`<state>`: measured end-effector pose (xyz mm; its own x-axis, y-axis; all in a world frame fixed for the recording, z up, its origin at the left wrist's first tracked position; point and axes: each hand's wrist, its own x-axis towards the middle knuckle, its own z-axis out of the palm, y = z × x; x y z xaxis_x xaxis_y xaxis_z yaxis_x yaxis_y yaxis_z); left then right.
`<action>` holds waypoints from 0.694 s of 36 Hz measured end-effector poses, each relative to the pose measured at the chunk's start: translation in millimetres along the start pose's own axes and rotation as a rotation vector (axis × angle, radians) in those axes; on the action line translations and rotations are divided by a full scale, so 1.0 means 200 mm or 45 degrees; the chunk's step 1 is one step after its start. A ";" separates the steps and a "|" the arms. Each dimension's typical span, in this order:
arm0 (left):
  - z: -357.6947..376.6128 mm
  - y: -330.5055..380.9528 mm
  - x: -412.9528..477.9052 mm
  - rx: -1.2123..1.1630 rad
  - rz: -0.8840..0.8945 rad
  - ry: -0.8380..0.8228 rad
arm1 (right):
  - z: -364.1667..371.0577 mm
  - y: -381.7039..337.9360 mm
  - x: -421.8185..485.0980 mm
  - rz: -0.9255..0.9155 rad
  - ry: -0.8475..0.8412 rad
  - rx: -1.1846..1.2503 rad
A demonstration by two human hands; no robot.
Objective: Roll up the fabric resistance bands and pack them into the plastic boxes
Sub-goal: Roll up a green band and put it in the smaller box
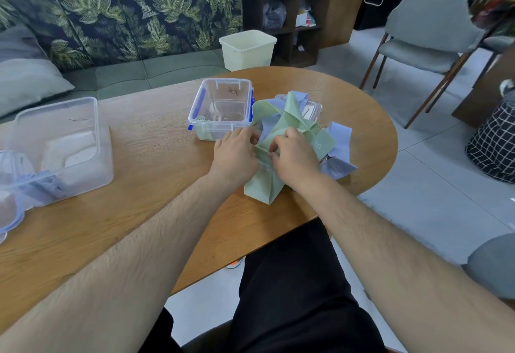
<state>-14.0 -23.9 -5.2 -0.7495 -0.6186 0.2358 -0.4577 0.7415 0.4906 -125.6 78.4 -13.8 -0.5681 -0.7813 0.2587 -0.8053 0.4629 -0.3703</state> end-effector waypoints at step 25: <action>-0.23 0.22 0.08 -0.891 0.094 0.228 | -0.50 -0.11 0.04 -0.313 0.482 0.508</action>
<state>-23.0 -13.7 58.7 -0.6495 -0.6509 0.3931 0.0489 0.4801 0.8758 -129.8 103.6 86.2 -0.4528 -0.6084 0.6517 -0.8368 0.0376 -0.5463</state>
